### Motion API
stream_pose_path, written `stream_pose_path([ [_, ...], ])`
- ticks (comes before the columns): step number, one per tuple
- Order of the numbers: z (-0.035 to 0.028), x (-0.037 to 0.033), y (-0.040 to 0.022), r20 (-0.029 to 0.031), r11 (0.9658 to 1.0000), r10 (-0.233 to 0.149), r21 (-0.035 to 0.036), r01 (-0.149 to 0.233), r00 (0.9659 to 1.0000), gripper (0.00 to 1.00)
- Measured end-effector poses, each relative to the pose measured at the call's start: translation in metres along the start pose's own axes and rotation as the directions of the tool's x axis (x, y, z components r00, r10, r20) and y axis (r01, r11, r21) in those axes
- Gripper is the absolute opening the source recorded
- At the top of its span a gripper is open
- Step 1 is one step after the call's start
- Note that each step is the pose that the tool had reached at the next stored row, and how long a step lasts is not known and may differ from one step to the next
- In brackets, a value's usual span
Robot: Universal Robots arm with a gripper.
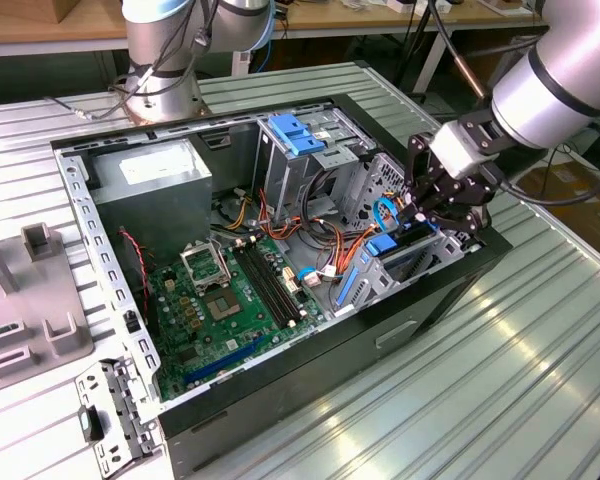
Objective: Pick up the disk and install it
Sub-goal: 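Insert the second disk wire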
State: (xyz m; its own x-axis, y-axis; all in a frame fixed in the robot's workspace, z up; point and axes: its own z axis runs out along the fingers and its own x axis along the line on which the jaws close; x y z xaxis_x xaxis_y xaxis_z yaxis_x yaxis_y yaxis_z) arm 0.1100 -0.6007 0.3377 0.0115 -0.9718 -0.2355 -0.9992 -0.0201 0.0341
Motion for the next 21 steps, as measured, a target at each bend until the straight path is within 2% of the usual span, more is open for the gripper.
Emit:
stream_pose_path([
  [4,-0.0002,0.0016,0.0,0.0082,1.0,0.0,-0.0002,0.0,1.0,0.11],
  [9,-0.0086,-0.0003,-0.0014,0.0119,1.0,0.0,-0.0002,0.0,0.9999,0.11],
  [11,-0.0119,-0.0011,-0.006,0.0171,1.0,0.0,-0.0009,0.0,0.9999,0.11],
  [16,-0.0164,-0.002,-0.0146,0.0245,1.0,0.0,-0.0037,0.0,0.9997,0.11],
  [21,-0.0167,-0.0021,-0.0149,0.025,1.0,0.0,-0.0038,0.0,0.9997,0.11],
])
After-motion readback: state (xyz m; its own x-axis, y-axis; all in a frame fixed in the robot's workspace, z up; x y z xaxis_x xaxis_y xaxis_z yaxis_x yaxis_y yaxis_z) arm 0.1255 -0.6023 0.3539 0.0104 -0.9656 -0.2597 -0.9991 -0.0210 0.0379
